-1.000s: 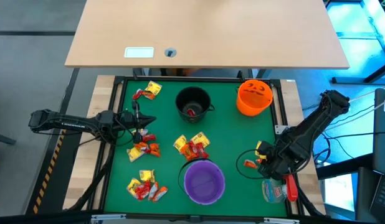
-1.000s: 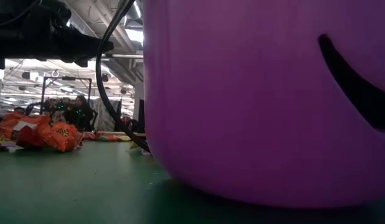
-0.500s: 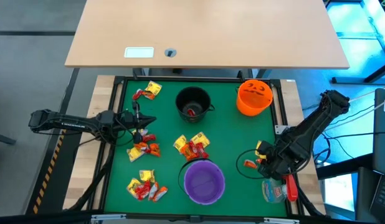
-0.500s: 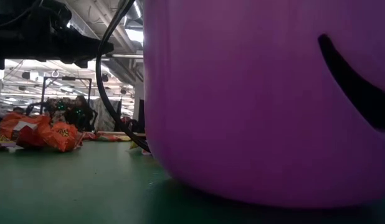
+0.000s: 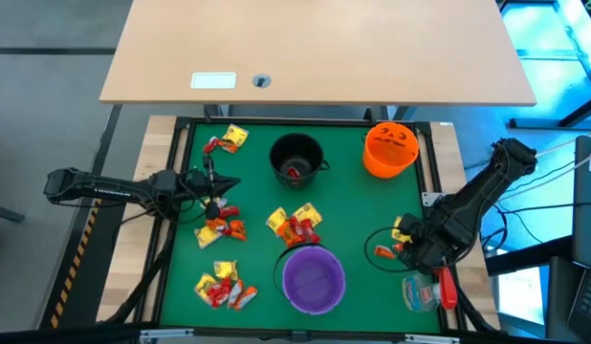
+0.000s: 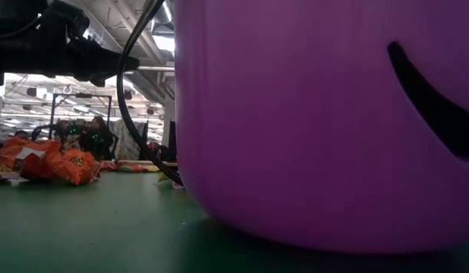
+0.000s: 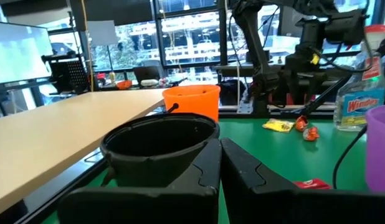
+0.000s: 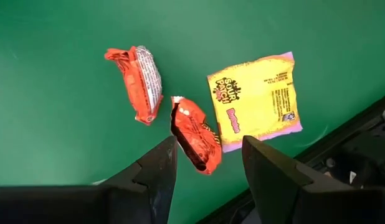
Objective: Sort candy
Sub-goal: Put the orange candy into the black bucket
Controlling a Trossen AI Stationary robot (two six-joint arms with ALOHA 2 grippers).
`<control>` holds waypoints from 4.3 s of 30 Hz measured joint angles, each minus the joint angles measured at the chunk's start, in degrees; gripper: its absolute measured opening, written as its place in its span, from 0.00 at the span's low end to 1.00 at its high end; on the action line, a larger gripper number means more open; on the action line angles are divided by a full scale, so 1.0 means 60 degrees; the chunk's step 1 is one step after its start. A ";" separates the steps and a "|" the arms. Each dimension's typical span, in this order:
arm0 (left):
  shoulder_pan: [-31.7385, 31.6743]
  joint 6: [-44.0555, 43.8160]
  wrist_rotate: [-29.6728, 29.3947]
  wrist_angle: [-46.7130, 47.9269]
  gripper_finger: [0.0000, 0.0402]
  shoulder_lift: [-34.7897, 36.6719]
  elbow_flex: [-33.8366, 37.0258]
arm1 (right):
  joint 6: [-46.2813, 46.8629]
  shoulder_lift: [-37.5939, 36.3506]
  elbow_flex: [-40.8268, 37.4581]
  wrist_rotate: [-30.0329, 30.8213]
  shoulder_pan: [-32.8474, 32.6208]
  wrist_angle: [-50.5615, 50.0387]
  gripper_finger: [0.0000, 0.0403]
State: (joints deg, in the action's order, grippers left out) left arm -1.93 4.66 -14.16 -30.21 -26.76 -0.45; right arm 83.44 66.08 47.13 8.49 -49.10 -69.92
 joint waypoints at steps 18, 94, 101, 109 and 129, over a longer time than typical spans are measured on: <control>0.0000 -0.0274 0.0309 0.0040 0.00 0.0000 0.0000 | -0.0485 -0.0331 0.0000 0.0175 0.0000 0.0592 0.44; 0.0084 -0.0499 0.0563 0.0032 0.00 0.0000 0.0000 | -0.0704 0.0255 -0.1876 -0.0887 0.0000 0.2520 0.07; 0.0085 -0.0539 0.1035 0.0032 0.00 0.0000 0.0000 | -0.0642 0.0255 -0.0729 0.0215 0.0000 0.0947 0.07; 0.0084 -0.0517 0.1018 0.0018 0.00 0.0000 0.0000 | -0.0858 0.0248 0.0482 0.2097 0.0567 0.0137 0.07; 0.0084 -0.0510 0.0993 -0.0128 0.00 0.0000 0.0000 | -0.6925 0.0248 0.0896 0.2581 0.4829 0.4463 0.08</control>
State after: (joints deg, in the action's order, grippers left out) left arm -1.43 1.61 -8.21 -30.98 -26.76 -0.45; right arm 41.89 67.57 52.51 23.98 -20.13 -43.15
